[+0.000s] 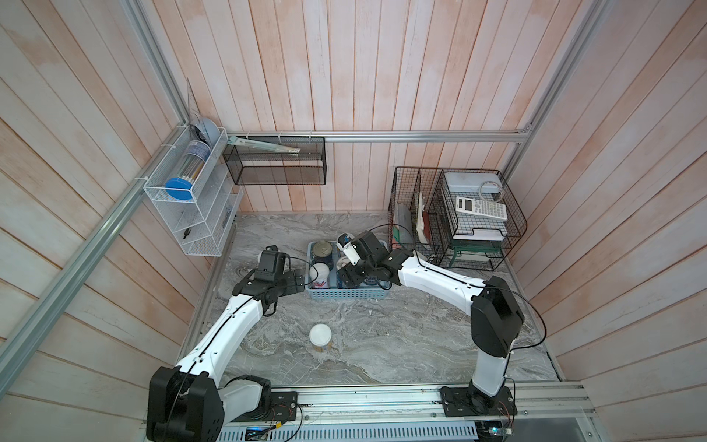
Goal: Put the canned food in the basket
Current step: Place the canned food in the basket.
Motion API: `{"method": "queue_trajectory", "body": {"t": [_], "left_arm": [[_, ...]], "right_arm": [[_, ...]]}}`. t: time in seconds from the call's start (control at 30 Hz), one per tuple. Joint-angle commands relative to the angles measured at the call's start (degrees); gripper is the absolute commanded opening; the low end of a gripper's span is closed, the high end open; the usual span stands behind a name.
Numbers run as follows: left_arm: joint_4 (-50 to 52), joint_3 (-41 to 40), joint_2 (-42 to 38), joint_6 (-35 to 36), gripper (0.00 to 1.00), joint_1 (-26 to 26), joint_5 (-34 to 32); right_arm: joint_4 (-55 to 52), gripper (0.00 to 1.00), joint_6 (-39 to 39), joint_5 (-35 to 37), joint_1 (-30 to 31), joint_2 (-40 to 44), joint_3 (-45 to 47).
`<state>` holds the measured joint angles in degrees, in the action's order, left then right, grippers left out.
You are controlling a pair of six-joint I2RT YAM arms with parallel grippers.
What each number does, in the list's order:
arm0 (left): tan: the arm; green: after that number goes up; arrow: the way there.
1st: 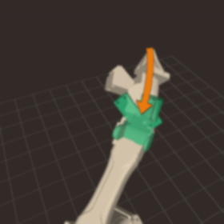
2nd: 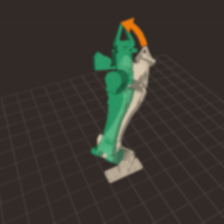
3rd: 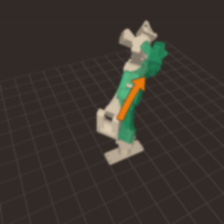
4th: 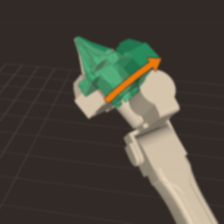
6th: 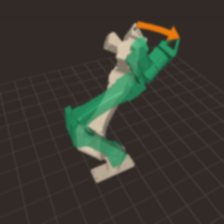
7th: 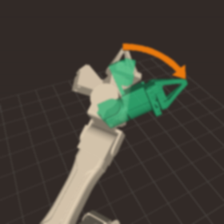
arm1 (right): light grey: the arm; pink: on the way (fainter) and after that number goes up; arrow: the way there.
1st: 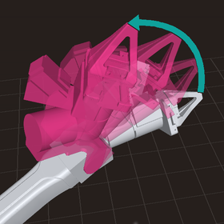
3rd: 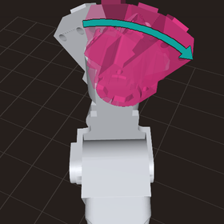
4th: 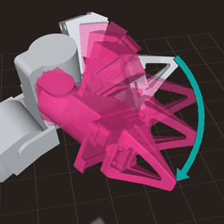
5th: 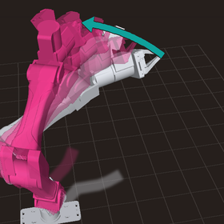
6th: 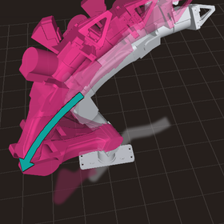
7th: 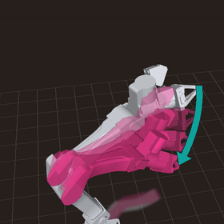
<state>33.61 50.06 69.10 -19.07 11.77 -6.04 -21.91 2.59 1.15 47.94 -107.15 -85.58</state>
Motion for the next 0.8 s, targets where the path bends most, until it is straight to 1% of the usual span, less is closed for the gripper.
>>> {"method": "queue_trajectory", "body": {"t": [0.0, 0.2, 0.3, 0.33, 0.47, 0.53, 0.57, 0.6, 0.67, 0.77], "left_arm": [[-0.8, -0.8, 0.2, 0.8, 1.00, -0.4, -0.4], [-0.8, -0.9, 0.5, 0.8, 1.00, -0.4, -0.2], [-0.8, -0.8, 0.4, 0.8, 1.00, -0.4, -0.1], [-0.8, -0.8, 0.4, 0.8, 1.00, -0.4, -0.2], [-0.9, -0.8, 0.4, 0.9, 1.00, -0.4, -0.1], [-0.8, -0.8, 0.4, 0.9, 1.00, -0.4, -0.1], [-0.8, -0.8, 0.3, 0.9, 1.00, -0.4, -0.2], [-0.8, -0.8, 0.3, 0.9, 1.00, -0.4, -0.2], [-0.9, -0.8, 0.2, 0.9, 1.00, -0.4, -0.2], [-0.9, -0.7, 0.2, 0.9, 1.00, -0.4, -0.1]], "right_arm": [[7.7, 0.00, 0.8, -1.6, -0.2, 0.5, 0.2], [10.3, 0.00, 1.5, -5.5, -0.2, 0.1, 4.1], [10.6, 0.00, 2.1, -5.6, -0.2, -0.1, 4.5], [10.3, 0.05, 2.2, -5.8, -0.2, -0.1, 4.5], [9.8, 0.42, 2.2, -6.8, -0.1, 0.1, 4.5], [9.6, 0.57, 1.9, -7.0, 0.0, 0.4, 4.7], [9.4, 0.63, 2.0, -6.6, 0.1, 0.7, 4.7], [9.1, 0.67, 2.0, -6.4, 0.1, 1.0, 4.8], [9.2, 0.73, 2.1, -6.5, 0.3, 1.9, 5.2], [10.3, 0.77, 2.3, -7.1, 0.4, 4.1, 6.7]]}}
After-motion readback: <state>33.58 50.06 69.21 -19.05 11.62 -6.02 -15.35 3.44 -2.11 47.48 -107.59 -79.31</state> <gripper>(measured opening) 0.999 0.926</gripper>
